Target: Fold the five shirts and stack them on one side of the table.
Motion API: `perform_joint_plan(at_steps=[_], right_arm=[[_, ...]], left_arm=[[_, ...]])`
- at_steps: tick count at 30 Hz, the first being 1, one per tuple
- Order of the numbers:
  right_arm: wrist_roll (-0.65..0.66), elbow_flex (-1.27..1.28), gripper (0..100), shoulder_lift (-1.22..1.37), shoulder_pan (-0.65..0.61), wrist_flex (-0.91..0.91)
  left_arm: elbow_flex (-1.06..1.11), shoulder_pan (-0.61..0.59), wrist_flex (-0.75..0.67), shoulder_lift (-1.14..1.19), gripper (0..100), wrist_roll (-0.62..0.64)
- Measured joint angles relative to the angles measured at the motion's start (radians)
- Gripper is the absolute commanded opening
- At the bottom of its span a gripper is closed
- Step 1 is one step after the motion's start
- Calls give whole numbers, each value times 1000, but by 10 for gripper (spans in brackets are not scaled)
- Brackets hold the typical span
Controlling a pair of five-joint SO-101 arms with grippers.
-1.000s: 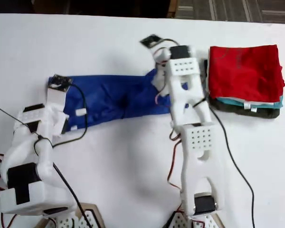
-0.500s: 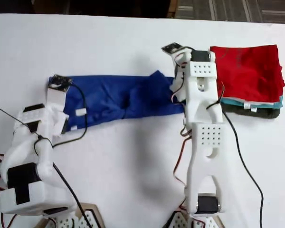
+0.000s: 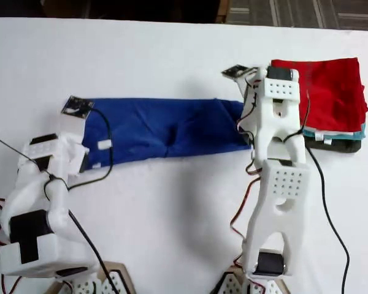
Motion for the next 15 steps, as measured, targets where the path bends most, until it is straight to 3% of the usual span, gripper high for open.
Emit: perform_joint_plan(at_steps=[6, 15], right_arm=[[3, 71, 18, -172, -101, 0], [-126, 123, 18, -78, -183, -163]], left_arm=[[0, 0, 0, 0, 26, 0], [0, 0, 0, 0, 26, 0]])
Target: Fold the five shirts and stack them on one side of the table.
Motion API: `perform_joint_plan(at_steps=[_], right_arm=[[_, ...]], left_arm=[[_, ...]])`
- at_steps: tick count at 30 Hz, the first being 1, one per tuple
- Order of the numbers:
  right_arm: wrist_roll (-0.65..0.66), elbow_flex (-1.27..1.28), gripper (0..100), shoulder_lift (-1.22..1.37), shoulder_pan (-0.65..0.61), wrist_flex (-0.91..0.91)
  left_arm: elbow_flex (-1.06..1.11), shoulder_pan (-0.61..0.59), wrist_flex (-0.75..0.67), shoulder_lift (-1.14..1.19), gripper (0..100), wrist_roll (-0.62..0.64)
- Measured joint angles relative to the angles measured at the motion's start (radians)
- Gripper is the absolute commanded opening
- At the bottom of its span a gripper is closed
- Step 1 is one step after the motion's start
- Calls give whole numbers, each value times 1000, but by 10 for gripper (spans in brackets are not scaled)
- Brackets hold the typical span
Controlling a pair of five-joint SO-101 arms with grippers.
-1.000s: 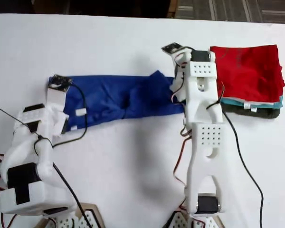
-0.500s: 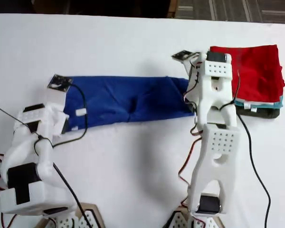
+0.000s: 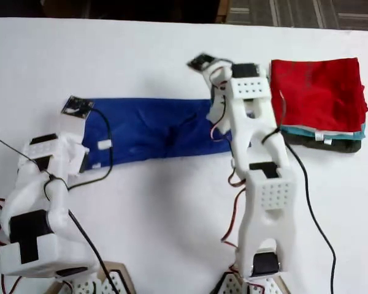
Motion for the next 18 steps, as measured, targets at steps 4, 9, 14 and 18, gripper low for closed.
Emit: perform_joint_plan(at_steps=[4, 9, 14, 18], right_arm=[[-3, 8, 18, 41, 2, 57], [-3, 8, 18, 41, 2, 121], [-3, 8, 18, 17, 2, 123], [-12, 8, 18, -100, 2, 124]], left_arm=[[0, 0, 0, 0, 26, 0], [0, 0, 0, 0, 26, 0], [0, 0, 0, 0, 26, 0], [0, 0, 0, -3, 27, 0]])
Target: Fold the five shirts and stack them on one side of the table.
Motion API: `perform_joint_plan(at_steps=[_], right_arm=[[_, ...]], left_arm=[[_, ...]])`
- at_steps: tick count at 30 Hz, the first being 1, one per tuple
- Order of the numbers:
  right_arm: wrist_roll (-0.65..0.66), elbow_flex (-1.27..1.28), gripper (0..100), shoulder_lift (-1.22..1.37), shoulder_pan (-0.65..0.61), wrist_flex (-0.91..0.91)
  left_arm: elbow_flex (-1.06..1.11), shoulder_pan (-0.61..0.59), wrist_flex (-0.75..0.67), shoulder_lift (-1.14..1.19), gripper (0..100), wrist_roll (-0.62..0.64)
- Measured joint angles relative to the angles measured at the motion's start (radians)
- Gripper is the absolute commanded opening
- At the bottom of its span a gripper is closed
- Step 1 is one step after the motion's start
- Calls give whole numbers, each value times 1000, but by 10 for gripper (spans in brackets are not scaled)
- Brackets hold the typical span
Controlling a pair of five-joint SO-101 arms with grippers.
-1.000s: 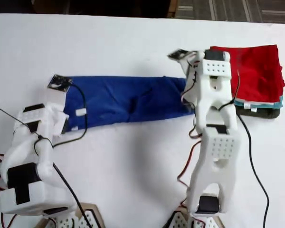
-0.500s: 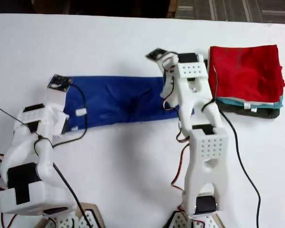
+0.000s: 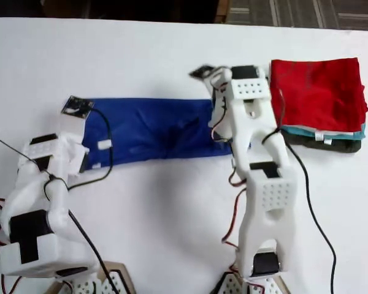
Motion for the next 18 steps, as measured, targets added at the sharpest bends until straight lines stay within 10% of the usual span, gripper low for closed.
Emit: perform_joint_plan(at_steps=[10, 18], right_arm=[[0, 157, 18, -385, 0, 37], [0, 459, 18, -647, 0, 37]], left_arm=[[-249, -29, 230, -34, 258, 166], [-575, -132, 322, 213, 252, 189]])
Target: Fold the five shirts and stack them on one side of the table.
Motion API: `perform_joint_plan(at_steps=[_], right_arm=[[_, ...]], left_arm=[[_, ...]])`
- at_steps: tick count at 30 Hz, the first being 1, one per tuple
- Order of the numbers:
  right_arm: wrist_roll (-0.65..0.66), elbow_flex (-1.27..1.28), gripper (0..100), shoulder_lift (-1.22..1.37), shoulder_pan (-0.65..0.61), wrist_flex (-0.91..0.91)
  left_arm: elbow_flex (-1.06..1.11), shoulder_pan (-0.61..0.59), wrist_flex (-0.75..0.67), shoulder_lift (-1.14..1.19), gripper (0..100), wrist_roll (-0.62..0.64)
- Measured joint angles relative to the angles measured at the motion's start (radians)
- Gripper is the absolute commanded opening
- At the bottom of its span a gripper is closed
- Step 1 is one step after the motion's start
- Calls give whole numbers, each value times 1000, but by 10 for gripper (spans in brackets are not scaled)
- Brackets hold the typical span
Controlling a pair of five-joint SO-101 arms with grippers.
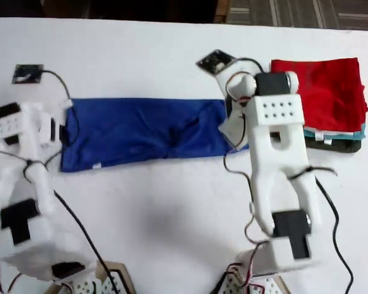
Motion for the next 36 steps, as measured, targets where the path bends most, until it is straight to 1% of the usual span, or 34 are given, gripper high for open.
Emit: perform_joint_plan(at_steps=[5, 8, 13, 21, 23, 24, 25, 27, 29, 30, 33, 36], right_arm=[[0, 107, 18, -140, 0, 0], [0, 164, 18, -196, 0, 0], [0, 239, 18, -264, 0, 0], [0, 324, 18, -413, 0, 0], [0, 354, 18, -451, 0, 0], [0, 371, 18, -468, 0, 0], [0, 396, 18, -486, 0, 0], [0, 443, 18, -514, 0, 0], [0, 499, 18, -542, 0, -6], [0, 528, 18, -559, 0, -20], [0, 615, 18, -614, 0, -72], [0, 720, 18, -680, 0, -124]], left_arm=[[-315, 5, 152, 302, 251, 0], [-514, 20, 255, 451, 251, 25], [-790, 68, 404, 646, 251, 49], [-1143, 75, 601, 878, 249, 66], [-1203, 77, 629, 918, 241, 66], [-1220, 77, 635, 931, 212, 66], [-1227, 77, 635, 944, 157, 66], [-1235, 80, 638, 962, 4, 57], [-1238, 91, 640, 967, 47, 31], [-1238, 94, 640, 967, 21, 21], [-1238, 89, 640, 967, 25, -11], [-1243, 44, 640, 968, 27, -43]])
